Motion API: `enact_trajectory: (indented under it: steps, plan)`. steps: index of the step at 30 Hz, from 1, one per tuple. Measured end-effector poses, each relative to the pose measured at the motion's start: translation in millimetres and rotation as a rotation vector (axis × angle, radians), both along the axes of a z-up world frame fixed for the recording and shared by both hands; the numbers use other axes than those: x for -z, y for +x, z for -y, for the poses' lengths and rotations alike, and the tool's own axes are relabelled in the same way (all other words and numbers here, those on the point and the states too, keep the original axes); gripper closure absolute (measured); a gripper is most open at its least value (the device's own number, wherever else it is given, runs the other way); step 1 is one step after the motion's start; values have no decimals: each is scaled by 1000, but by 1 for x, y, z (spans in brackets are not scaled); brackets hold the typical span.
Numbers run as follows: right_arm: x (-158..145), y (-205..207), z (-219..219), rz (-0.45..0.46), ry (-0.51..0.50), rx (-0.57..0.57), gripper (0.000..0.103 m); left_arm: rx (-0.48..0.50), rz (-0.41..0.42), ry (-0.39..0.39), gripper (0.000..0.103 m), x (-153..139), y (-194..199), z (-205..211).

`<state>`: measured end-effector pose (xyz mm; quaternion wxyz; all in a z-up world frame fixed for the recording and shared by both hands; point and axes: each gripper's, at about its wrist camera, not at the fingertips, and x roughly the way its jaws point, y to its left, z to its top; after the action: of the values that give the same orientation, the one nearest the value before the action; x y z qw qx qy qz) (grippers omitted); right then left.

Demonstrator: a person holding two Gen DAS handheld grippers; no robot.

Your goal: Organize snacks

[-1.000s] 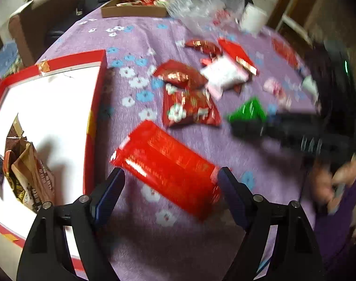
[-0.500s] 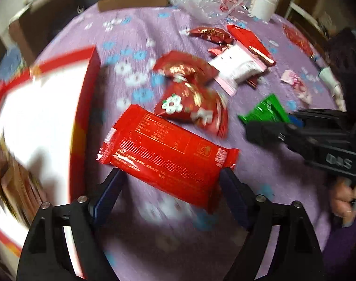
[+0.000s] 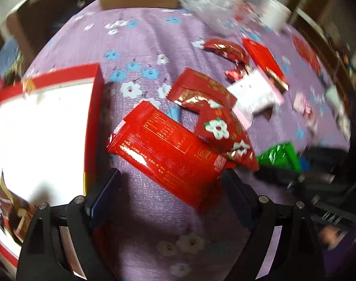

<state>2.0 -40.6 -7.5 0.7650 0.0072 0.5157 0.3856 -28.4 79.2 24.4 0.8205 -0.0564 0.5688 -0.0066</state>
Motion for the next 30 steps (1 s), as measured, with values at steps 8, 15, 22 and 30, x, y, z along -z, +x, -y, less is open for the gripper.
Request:
enact_trajectory:
  steps: [8, 15, 22, 30]
  plan:
    - [0, 0, 0, 4, -3, 0, 84, -80, -53, -87, 14, 4, 14, -9]
    - [0, -1, -1, 4, -2, 0, 84, -57, 2, -134, 14, -22, 7, -2]
    - [0, 0, -1, 4, -1, 1, 84, 5, -14, -139, 14, -24, 39, 15]
    - [0, 1, -1, 7, -2, 1, 84, 46, -27, -228, 25, -13, 47, 24]
